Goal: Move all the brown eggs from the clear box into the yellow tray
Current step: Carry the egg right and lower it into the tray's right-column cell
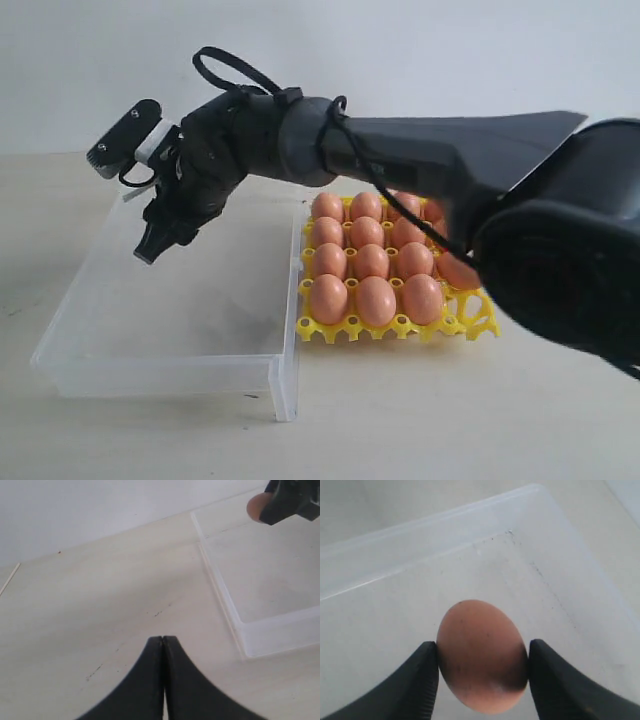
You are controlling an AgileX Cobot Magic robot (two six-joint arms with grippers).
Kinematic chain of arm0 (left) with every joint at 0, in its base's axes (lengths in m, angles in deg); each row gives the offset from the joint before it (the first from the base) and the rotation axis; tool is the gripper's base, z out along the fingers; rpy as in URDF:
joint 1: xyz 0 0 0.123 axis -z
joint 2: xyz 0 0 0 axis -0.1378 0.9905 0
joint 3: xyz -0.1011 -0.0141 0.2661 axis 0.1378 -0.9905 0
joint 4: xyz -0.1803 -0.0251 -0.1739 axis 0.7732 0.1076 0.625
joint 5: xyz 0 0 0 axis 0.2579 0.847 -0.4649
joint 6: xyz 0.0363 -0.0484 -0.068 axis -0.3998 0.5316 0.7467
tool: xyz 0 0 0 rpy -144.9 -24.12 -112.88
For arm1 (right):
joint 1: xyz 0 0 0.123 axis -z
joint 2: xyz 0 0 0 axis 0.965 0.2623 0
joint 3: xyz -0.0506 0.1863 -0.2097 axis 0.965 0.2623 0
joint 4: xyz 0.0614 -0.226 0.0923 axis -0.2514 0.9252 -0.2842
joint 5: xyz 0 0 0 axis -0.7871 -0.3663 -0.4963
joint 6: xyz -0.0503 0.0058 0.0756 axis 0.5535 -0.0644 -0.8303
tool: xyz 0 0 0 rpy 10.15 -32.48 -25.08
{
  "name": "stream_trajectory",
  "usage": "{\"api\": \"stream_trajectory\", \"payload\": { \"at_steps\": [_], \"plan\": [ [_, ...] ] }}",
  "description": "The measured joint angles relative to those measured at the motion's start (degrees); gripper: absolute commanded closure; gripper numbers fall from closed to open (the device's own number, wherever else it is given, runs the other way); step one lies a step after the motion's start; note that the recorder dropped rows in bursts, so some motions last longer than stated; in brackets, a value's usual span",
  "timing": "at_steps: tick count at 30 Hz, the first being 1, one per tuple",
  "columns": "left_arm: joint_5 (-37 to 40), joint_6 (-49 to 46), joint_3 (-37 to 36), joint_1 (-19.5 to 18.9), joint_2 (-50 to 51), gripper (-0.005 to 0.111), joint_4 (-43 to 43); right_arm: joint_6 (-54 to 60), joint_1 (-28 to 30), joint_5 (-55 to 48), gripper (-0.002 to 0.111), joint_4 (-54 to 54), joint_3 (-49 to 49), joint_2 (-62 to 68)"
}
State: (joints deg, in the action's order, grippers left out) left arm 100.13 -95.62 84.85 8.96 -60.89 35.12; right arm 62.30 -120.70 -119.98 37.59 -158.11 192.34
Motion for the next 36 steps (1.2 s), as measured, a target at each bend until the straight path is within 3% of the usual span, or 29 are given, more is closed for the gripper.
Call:
{"api": "stream_trajectory", "payload": {
  "at_steps": [4, 9, 13, 24, 36],
  "plan": [
    [0.0, 0.0, 0.0, 0.0, 0.0, 0.107, 0.0, -1.49, 0.0, 9.58, 0.108, -0.22, 21.0, -13.94],
    [0.0, 0.0, 0.0, 0.0, 0.0, 0.107, 0.0, -5.61, 1.31, 42.79, 0.108, -0.87, 53.17, -34.96],
    [0.0, 0.0, 0.0, 0.0, 0.0, 0.107, 0.0, -6.92, 5.92, 54.24, 0.108, -7.16, 68.75, -42.76],
    [0.0, 0.0, 0.0, 0.0, 0.0, 0.107, 0.0, -7.05, 14.26, 70.22, 0.108, -19.78, 90.59, -47.16],
    [0.0, 0.0, 0.0, 0.0, 0.0, 0.107, 0.0, -7.13, 17.22, 71.5, 0.108, -25.23, 95.08, -44.41]
  ]
}}
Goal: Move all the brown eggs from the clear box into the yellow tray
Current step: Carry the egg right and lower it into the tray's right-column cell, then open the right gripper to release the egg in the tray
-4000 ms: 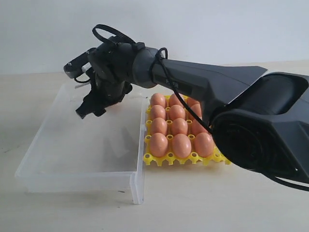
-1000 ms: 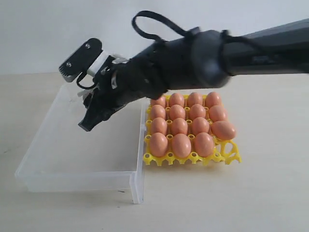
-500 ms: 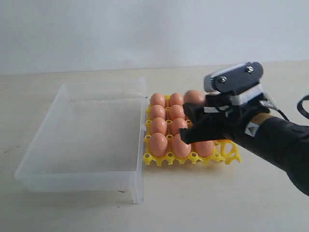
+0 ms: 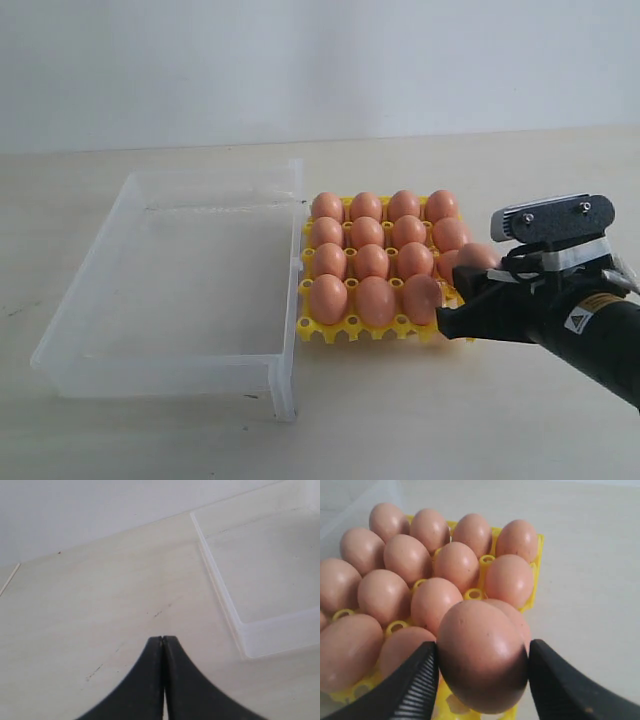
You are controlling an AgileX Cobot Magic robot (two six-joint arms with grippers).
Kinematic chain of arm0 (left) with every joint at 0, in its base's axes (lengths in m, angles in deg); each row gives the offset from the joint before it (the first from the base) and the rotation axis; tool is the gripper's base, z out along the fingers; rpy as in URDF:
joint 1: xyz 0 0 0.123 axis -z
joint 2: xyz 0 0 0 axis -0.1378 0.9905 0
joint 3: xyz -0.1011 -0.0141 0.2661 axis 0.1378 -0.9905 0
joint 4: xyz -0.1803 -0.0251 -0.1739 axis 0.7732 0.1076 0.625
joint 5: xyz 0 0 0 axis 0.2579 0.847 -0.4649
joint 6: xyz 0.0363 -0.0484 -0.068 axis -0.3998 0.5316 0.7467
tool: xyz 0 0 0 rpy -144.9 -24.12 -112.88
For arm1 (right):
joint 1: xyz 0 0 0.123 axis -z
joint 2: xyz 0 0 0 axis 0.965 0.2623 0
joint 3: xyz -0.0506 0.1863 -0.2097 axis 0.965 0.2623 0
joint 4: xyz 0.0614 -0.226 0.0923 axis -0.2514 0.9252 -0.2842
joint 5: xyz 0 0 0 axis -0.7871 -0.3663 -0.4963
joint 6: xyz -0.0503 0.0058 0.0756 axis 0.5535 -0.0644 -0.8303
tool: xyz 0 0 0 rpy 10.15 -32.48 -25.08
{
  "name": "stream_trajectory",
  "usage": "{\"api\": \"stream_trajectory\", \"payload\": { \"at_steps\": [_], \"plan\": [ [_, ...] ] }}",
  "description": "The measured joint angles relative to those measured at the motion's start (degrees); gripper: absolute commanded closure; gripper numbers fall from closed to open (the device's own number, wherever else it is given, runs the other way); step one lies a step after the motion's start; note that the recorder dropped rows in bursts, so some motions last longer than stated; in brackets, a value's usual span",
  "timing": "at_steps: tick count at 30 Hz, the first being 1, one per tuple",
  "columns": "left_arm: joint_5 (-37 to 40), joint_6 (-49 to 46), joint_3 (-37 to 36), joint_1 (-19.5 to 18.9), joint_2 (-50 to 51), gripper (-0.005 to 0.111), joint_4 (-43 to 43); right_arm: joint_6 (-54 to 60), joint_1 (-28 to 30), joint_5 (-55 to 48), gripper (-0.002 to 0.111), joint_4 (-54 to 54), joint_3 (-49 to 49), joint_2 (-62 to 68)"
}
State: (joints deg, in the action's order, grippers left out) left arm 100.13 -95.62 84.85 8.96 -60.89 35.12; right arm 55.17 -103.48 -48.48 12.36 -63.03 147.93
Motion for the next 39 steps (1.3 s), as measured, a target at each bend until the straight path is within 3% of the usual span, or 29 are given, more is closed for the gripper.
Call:
{"api": "stream_trajectory", "payload": {
  "at_steps": [14, 39],
  "plan": [
    [0.0, 0.0, 0.0, 0.0, 0.0, 0.107, 0.0, -2.81, 0.0, 6.65, 0.108, -0.75, 0.23, 6.91],
    [0.0, 0.0, 0.0, 0.0, 0.0, 0.107, 0.0, -5.32, 0.0, 8.07, 0.108, 2.01, 0.23, 9.84]
  ]
}}
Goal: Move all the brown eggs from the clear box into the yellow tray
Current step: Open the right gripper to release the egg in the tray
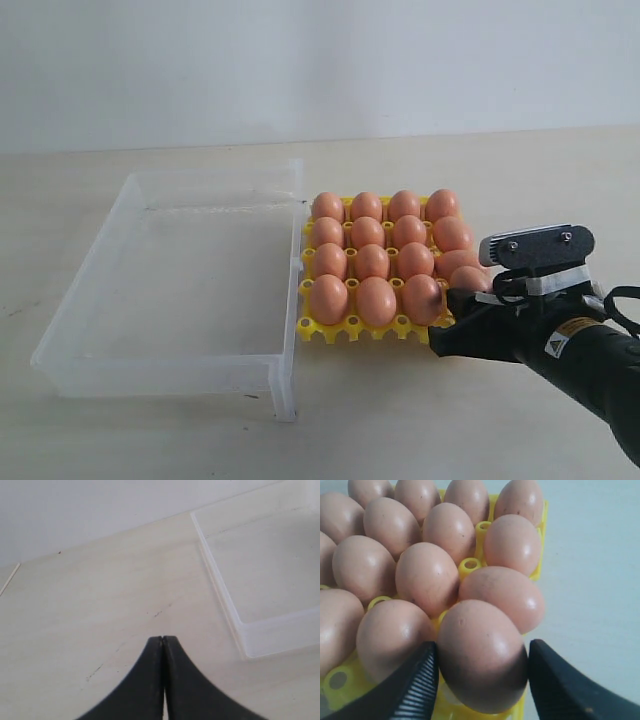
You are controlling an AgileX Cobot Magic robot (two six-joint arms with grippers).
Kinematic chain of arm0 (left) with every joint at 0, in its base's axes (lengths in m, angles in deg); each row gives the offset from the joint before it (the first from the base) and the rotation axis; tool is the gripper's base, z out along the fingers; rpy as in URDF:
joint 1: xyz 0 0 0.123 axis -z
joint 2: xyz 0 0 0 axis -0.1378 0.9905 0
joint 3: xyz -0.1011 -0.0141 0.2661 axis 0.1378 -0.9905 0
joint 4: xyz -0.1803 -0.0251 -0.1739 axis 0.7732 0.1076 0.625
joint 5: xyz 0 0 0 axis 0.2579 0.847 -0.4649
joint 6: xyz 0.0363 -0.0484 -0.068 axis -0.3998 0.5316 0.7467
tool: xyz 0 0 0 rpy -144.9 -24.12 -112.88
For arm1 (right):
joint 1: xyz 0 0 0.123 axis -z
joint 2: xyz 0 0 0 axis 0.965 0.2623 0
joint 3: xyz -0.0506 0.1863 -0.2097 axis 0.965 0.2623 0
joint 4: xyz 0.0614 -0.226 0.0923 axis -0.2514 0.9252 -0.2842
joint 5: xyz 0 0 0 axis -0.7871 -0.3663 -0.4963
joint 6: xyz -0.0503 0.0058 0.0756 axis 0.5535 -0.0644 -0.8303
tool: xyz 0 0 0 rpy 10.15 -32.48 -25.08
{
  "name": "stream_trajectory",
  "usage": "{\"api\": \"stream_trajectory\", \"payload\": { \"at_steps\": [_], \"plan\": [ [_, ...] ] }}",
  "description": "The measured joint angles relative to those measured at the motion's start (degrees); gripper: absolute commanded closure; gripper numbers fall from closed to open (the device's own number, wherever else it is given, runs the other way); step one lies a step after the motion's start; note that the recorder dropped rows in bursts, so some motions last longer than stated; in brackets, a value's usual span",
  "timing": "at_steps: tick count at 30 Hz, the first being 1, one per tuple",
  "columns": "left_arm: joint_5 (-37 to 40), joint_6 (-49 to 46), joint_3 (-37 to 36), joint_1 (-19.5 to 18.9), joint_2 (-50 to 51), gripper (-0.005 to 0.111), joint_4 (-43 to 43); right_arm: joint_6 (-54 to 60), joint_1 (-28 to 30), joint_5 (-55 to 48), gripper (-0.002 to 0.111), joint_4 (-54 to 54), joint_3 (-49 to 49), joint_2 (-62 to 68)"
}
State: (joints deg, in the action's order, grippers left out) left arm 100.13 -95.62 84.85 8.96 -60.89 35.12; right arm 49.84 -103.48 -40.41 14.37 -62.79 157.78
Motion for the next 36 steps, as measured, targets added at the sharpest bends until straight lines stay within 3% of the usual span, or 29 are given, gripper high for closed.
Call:
{"api": "stream_trajectory", "payload": {
  "at_steps": [4, 14, 27, 36],
  "plan": [
    [0.0, 0.0, 0.0, 0.0, 0.0, 0.107, 0.0, 1.52, 0.0, -0.53, 0.098, 0.15, -0.93, 0.0],
    [0.0, 0.0, 0.0, 0.0, 0.0, 0.107, 0.0, 2.1, 0.21, -3.31, 0.048, 0.54, -2.12, 0.0],
    [0.0, 0.0, 0.0, 0.0, 0.0, 0.107, 0.0, 2.21, 0.21, -4.4, 0.047, 0.26, -2.12, -0.31],
    [0.0, 0.0, 0.0, 0.0, 0.0, 0.107, 0.0, 6.72, 0.21, -10.24, 0.047, -0.25, -2.12, -10.36]
  ]
}}
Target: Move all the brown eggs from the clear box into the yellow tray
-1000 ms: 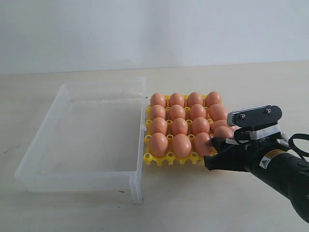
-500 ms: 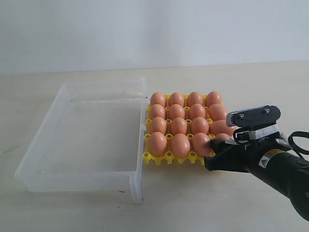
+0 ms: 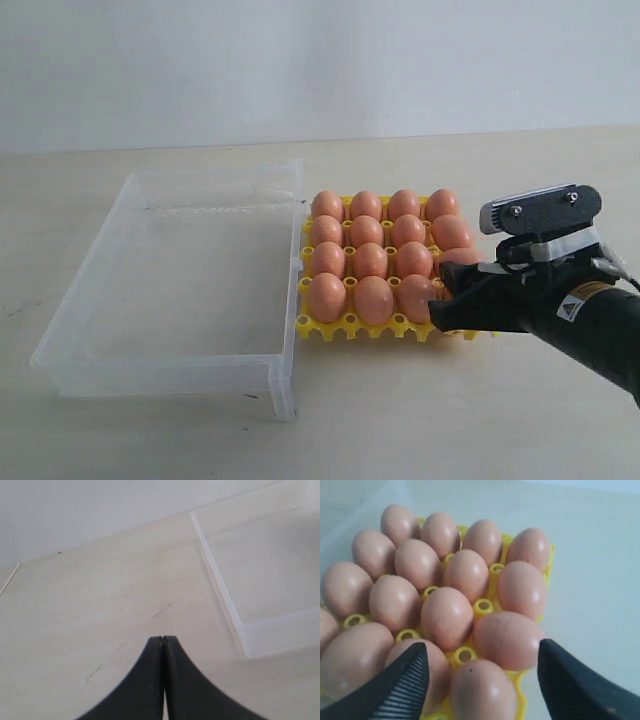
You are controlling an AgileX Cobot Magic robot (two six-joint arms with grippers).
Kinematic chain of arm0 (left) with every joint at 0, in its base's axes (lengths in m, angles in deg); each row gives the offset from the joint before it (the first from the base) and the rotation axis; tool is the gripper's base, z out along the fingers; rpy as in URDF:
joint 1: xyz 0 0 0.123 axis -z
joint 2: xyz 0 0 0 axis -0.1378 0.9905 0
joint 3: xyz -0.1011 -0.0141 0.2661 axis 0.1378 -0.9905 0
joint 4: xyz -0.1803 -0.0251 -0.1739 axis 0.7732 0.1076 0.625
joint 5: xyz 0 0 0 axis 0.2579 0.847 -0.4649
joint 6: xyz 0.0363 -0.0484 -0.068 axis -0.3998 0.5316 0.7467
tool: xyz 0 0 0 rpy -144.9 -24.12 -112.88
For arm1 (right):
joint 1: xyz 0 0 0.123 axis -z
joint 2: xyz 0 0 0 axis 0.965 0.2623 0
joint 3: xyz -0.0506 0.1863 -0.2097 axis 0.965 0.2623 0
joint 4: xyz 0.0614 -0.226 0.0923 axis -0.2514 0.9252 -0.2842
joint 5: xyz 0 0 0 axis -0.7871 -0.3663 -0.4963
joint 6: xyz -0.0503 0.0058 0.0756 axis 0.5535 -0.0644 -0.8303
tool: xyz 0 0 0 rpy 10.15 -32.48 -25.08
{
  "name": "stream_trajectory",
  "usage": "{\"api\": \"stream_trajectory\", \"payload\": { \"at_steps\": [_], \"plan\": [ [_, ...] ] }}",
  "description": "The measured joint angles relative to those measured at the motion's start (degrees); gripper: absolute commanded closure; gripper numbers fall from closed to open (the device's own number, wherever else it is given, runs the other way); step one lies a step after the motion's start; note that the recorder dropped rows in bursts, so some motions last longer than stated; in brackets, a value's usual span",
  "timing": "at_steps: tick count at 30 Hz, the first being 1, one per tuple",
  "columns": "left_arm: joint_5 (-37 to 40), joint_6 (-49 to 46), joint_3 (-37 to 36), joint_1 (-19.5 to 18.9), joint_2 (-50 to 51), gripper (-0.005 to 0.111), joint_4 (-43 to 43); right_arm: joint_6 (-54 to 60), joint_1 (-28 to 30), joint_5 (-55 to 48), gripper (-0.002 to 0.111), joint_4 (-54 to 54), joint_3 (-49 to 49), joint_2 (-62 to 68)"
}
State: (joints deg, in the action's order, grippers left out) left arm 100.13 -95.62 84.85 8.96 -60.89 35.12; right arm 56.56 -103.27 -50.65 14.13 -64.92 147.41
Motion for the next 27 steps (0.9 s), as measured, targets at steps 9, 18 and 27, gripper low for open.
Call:
{"api": "stream_trajectory", "payload": {
  "at_steps": [9, 18, 27],
  "plan": [
    [0.0, 0.0, 0.0, 0.0, 0.0, 0.107, 0.0, 7.27, 0.0, -3.14, 0.047, -2.39, 0.0, -14.31],
    [0.0, 0.0, 0.0, 0.0, 0.0, 0.107, 0.0, 9.24, 0.0, -1.56, 0.056, -1.3, 5.05, -28.93],
    [0.0, 0.0, 0.0, 0.0, 0.0, 0.107, 0.0, 6.3, 0.0, -2.09, 0.056, -1.3, 10.8, -41.92]
  ]
}}
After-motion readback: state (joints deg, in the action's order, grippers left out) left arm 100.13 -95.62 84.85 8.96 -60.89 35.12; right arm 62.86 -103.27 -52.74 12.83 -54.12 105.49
